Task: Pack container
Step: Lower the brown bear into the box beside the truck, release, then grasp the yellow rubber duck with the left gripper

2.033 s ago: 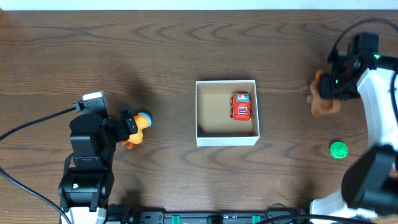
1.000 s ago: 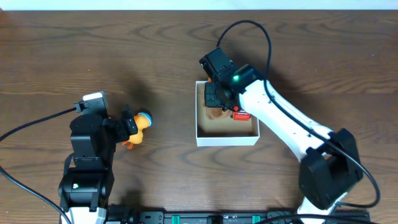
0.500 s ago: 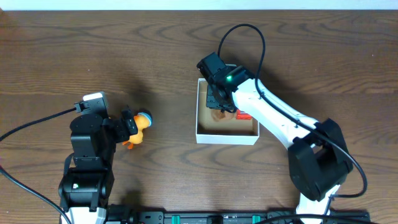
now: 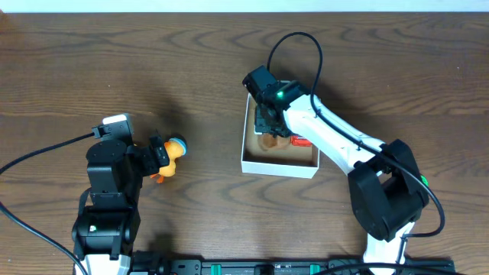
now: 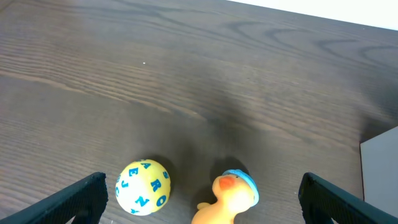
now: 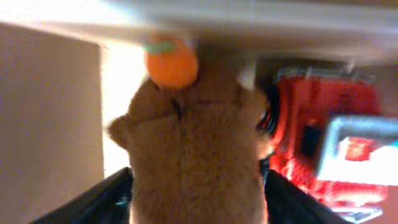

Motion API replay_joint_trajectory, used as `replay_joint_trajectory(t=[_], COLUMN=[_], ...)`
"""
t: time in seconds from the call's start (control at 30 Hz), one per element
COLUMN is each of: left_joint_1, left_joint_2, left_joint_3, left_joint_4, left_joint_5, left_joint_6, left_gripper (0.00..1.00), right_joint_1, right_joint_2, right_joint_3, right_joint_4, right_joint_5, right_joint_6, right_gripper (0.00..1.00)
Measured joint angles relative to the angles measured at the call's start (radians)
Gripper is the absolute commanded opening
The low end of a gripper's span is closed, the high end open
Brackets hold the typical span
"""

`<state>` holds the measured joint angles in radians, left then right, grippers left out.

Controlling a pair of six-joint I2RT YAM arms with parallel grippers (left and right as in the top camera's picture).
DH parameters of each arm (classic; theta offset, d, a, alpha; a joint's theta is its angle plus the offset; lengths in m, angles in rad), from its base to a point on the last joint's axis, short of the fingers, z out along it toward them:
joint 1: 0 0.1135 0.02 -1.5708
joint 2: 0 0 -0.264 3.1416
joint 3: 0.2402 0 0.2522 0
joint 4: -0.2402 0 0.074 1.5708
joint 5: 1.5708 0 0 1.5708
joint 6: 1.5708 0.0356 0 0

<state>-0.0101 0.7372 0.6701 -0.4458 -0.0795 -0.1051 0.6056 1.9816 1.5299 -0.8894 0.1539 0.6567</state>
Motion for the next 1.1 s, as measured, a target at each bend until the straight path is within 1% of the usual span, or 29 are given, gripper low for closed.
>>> replay_joint_trajectory(t=[0.07,0.2,0.3,0.33,0.47,0.5,0.63,0.77,0.9,1.0,1.1], left_joint_1=[0.000,0.000,0.000,0.000,0.000,0.000,0.000,0.000,-0.001,-0.005,-0.006], left_joint_2=[0.000,0.000,0.000,0.000,0.000,0.000,0.000,0.000,0.042,0.148,0.312], left_joint_3=[0.000,0.000,0.000,0.000,0.000,0.000,0.000,0.000,0.029,0.096,0.174], left_joint_4=[0.000,0.000,0.000,0.000,0.000,0.000,0.000,0.007,-0.005,-0.055,-0.098], left_joint_5=[0.000,0.000,0.000,0.000,0.000,0.000,-0.002,0.004,0.063,0.084,0.100], left_joint_6=[0.000,0.000,0.000,0.000,0.000,0.000,0.000,0.001,0.009,0.014,0.026], left_gripper=[0.98,0.98,0.98,0.98,0.98,0.98,0.98,0.98,0.98,0.98,0.98], right_joint_1=[-0.017,-0.077,-0.172,-0.225,-0.447,-0.517,-0.716,-0.801,-0.846,-0.850,-0.850], right_joint_2=[-0.028,-0.143,-0.266,-0.314,-0.438,-0.459,-0.473,-0.472,-0.465,-0.461,-0.460], right_joint_3=[0.031,0.093,0.116,0.121,0.131,0.132,0.110,0.012,-0.127,-0.183,-0.200], right_joint_4=[-0.014,-0.036,-0.071,-0.099,-0.235,-0.281,-0.395,-0.387,-0.327,-0.295,-0.280], right_joint_5=[0.000,-0.006,-0.028,-0.033,-0.042,-0.045,-0.048,-0.051,-0.063,-0.071,-0.075], right_joint_6=[-0.029,-0.061,-0.071,-0.073,-0.077,-0.080,-0.110,-0.143,-0.180,-0.203,-0.222], right_gripper=[0.85,0.92,0.98,0.99,0.99,0.99,0.99,0.99,0.99,0.99,0.99])
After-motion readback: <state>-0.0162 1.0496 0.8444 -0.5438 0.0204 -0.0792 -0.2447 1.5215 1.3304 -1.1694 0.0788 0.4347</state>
